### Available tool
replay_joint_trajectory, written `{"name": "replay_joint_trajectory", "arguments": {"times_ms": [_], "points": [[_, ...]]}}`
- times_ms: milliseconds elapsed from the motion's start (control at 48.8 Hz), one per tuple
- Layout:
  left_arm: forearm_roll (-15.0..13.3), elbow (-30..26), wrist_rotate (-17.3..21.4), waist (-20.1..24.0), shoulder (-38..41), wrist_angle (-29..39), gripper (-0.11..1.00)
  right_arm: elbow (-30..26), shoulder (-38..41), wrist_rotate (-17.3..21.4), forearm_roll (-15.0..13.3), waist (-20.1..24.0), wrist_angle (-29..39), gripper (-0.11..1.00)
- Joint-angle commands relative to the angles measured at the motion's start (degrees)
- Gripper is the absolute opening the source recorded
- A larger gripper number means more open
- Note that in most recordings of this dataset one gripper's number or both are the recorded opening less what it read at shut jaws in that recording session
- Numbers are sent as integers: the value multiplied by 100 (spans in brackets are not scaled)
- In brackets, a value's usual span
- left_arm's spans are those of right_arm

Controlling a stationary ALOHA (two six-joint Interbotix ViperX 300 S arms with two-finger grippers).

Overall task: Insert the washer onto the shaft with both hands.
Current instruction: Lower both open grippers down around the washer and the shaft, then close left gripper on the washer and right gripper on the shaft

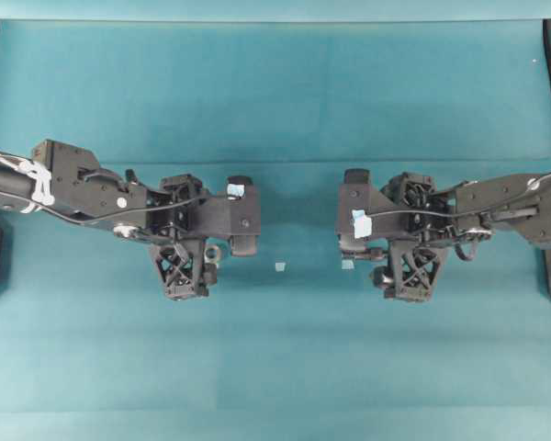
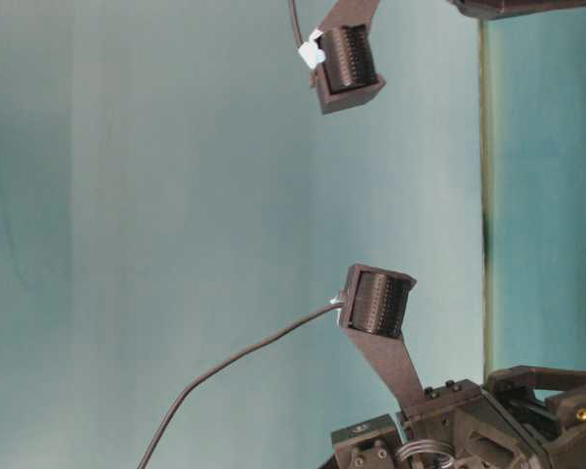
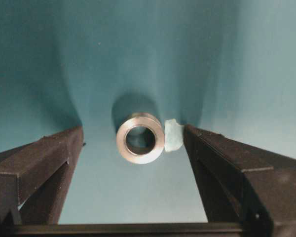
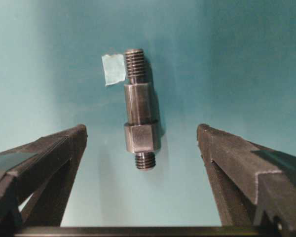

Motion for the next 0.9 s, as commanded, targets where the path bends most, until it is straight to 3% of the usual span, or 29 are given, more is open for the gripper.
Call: {"name": "replay_joint_trajectory", "arguments": {"times_ms": [0, 881], "points": [[9, -35, 0, 9, 18, -44, 92, 9, 0, -53, -9, -9, -79, 93], [9, 53, 0, 9, 26, -193, 92, 53, 105, -290, -18, -88, -202, 93]]}}
